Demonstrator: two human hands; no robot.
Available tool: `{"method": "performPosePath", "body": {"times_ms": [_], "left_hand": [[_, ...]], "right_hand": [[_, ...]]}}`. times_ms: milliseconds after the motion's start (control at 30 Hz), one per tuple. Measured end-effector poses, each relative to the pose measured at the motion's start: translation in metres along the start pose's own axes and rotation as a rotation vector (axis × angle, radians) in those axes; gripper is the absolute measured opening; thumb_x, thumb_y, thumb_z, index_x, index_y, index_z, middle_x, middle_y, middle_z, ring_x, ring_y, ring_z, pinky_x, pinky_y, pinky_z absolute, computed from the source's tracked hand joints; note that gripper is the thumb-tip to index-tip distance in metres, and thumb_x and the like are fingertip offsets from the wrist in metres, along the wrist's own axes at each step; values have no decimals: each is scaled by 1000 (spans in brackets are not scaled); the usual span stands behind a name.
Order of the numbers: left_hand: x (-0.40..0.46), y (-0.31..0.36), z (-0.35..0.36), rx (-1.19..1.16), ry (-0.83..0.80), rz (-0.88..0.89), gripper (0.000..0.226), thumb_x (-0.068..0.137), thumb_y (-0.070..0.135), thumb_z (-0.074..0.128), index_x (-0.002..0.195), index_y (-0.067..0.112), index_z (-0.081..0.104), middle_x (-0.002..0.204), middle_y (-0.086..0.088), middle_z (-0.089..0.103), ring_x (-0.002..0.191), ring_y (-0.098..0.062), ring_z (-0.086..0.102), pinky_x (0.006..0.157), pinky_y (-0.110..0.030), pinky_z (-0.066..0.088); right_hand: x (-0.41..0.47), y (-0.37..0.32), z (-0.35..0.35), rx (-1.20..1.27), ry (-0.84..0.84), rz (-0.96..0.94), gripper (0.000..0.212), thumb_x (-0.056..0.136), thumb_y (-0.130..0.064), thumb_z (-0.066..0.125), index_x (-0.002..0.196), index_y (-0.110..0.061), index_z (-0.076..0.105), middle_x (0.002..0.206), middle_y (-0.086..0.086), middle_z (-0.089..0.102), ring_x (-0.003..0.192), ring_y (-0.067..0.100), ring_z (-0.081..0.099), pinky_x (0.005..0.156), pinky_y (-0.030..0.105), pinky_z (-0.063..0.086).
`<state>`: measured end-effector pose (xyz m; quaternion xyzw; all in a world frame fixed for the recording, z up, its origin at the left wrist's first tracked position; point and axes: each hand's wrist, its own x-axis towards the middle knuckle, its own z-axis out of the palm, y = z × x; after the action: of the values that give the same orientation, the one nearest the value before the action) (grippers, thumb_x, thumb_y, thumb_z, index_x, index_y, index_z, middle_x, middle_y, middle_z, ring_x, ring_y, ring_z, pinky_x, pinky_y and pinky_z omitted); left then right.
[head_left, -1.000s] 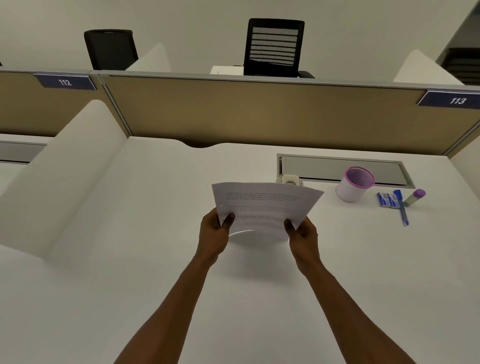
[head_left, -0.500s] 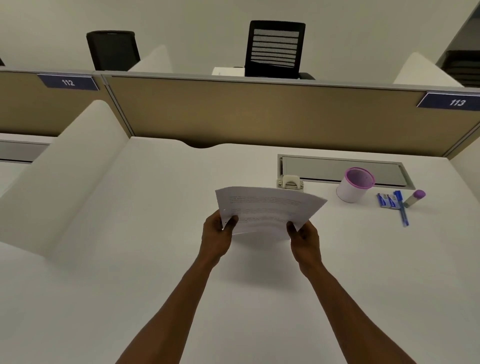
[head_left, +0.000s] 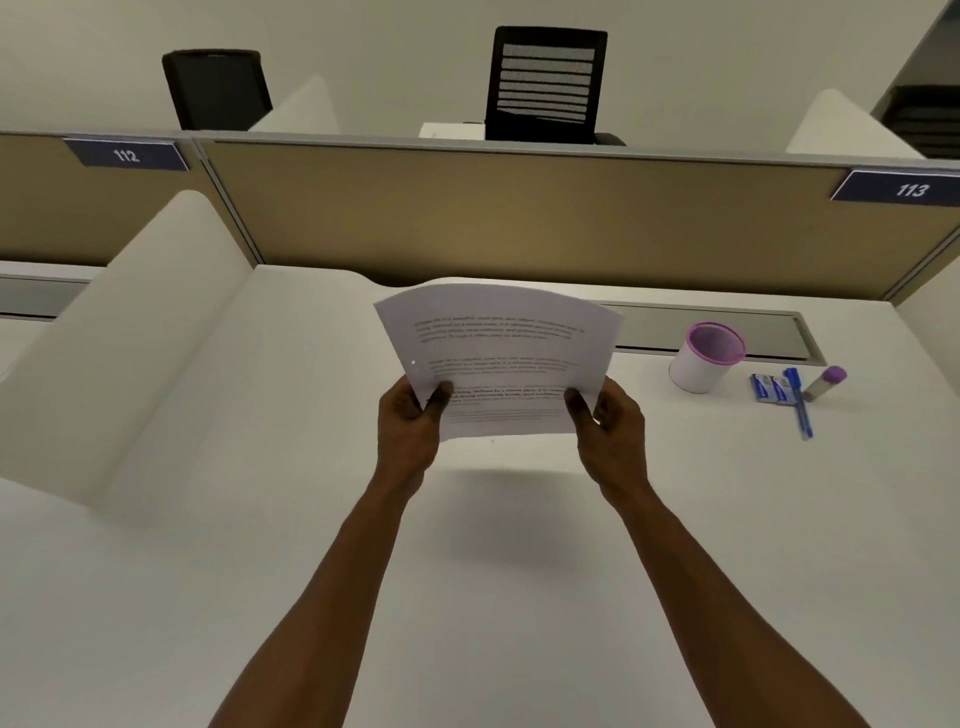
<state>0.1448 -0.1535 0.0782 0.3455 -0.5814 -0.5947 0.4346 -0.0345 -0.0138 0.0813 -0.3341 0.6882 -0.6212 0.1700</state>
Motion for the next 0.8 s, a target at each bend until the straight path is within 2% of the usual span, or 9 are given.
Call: {"method": "performPosePath", "body": {"times_ms": [133,300,467,633,733,800], "left_hand": [[1,-2,-1,-2,-6,-35,14,91,19,68,104,24,71,109,3,75,97,-22,72,85,-39,60],[-5,-15,5,12,1,-105,16,89,19,71,105,17,72,106,0,76,97,-23,72,88,-44,60],[-12,-32,16,81,-41,-159,17,95,14,65,107,25,70,105,5,76,98,-20,72,88,-46,60],[-14,-40,20,161,-62,-174,26,95,11,64,119,19,65,109,4,72,103,-19,69,90,-43,60],[-12,-36,19,142,-50,-149,22,97,13,58,114,23,67,107,5,73,102,-19,69,88,-43,60],[-12,-32,18,127,-47,-141,21,98,18,53,109,29,68,105,5,73,101,-20,70,88,-43,60]], "right_hand": [[0,1,4,1,13,2,17,95,-23,59,107,-33,67,103,-13,71,96,12,67,81,25,56],[-6,9,-2,-18,44,33,30,94,-21,59,102,-49,61,98,-26,69,93,0,66,73,9,51],[-11,27,-7,-5,48,143,29,94,-16,59,105,-42,62,98,-19,70,93,1,66,71,9,52],[-14,40,-7,26,45,206,30,92,-9,61,112,-30,62,105,-15,70,95,0,66,75,11,52],[-10,40,-7,61,57,223,27,94,-7,57,110,-27,64,103,-10,71,96,8,68,82,19,54],[-8,39,-8,75,57,218,29,94,-7,56,107,-31,64,100,-12,72,94,7,68,80,18,55]]}}
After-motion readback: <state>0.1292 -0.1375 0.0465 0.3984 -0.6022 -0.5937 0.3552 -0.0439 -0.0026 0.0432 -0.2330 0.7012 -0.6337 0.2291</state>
